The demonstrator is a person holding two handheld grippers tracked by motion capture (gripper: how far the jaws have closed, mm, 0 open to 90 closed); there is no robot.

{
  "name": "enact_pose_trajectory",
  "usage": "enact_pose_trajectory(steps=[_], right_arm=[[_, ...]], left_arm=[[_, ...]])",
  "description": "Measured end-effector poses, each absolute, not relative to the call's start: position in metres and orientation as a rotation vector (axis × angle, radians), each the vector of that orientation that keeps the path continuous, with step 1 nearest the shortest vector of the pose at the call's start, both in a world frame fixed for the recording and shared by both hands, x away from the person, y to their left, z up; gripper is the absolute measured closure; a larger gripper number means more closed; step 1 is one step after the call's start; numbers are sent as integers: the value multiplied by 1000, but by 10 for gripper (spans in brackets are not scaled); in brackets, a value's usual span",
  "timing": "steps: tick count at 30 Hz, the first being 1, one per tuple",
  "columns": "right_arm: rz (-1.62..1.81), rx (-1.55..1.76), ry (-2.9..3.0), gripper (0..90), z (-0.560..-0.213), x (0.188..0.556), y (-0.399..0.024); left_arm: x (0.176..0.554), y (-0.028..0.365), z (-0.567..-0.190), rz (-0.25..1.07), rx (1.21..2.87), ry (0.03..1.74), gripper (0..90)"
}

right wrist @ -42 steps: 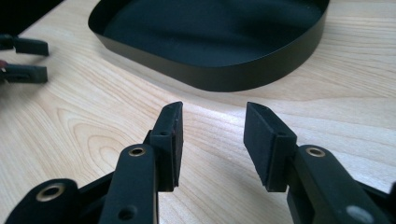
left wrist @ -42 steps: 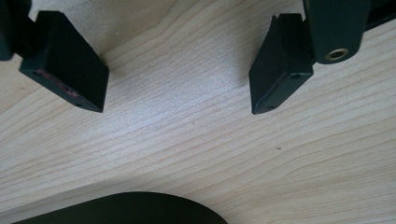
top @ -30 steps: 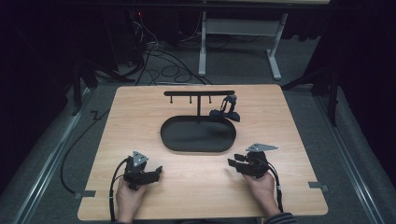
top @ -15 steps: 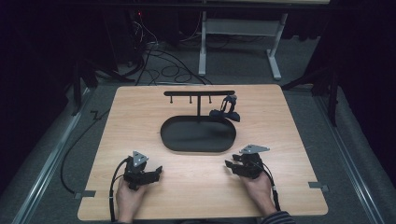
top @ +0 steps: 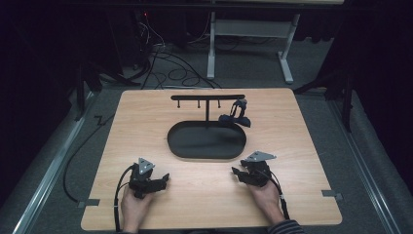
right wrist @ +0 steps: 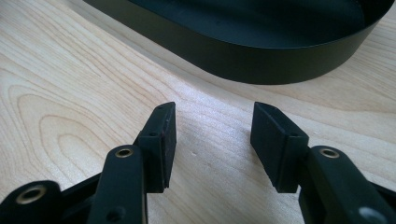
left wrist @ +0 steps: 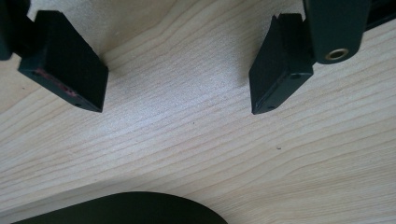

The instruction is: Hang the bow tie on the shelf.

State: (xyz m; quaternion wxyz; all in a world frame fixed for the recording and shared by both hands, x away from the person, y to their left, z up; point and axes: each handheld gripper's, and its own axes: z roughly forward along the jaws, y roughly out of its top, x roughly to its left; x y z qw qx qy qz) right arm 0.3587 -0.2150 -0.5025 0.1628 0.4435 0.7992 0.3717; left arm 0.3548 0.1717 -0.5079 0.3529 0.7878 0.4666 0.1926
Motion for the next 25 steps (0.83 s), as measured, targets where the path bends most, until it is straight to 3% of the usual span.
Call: enact_pose_trajectory(steps=[11, 25], right_arm=[[980, 1203, 2282, 458, -503, 356, -205], [977, 1207, 2282, 455, -503, 355, -205]], left_arm=[[355, 172, -508, 497, 2037, 1206, 202], [355, 172, -508, 495, 2036, 1206, 202]])
